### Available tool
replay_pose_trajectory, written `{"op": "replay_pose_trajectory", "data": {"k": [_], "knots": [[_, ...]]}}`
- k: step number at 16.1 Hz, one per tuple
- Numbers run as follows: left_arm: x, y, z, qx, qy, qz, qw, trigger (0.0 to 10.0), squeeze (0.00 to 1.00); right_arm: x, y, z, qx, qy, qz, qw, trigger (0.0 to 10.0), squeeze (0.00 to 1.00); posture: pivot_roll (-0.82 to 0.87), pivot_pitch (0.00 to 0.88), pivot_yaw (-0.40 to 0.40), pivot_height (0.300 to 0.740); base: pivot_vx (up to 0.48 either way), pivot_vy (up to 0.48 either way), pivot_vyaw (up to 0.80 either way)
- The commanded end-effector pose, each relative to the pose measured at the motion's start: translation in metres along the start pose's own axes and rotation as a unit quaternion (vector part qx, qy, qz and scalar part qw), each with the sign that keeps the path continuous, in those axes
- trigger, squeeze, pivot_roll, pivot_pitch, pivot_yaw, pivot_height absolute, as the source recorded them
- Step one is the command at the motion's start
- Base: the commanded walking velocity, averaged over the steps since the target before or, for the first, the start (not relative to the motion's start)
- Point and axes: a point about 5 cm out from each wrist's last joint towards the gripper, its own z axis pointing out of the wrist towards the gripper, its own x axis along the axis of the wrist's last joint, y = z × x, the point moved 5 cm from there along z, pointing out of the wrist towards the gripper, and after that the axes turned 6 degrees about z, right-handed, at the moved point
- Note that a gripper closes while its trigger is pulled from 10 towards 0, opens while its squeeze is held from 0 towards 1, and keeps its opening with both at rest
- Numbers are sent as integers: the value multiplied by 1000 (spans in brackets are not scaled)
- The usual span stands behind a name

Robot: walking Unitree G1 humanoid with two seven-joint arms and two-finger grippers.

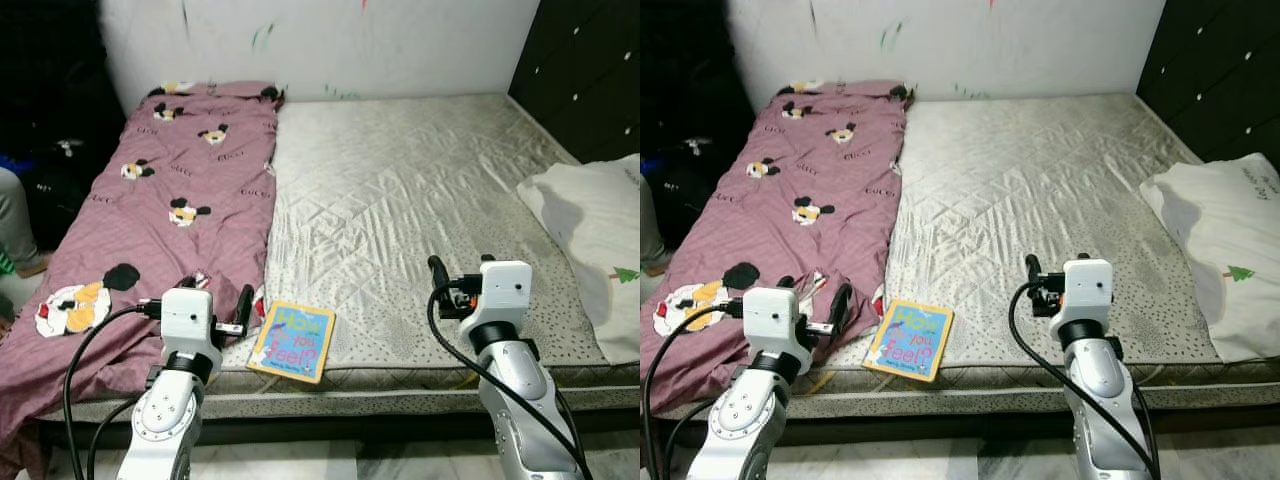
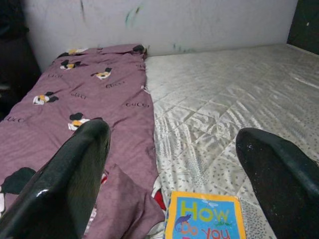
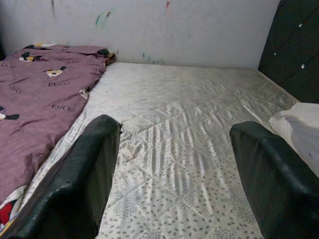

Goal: Clean up the room

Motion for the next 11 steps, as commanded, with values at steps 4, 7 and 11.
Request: {"op": "replay_pose_trajectory", "data": {"k": [4, 7, 11], "knots": [[2, -7, 0, 14, 1, 0, 1000, 10000, 0, 6, -5, 1, 11, 7, 13, 1000, 10000, 0, -30, 33, 40, 740, 0, 0, 0], [1, -8, 0, 17, 0, 0, 1000, 10000, 0, 6, -9, 2, 20, 4, 22, 1000, 10000, 0, -30, 33, 40, 740, 0, 0, 0], [2, -8, 0, 20, 0, -1, 1000, 10000, 0, 6, -16, 0, 40, 6, 21, 999, 10000, 0, -30, 33, 40, 740, 0, 0, 0]]}}
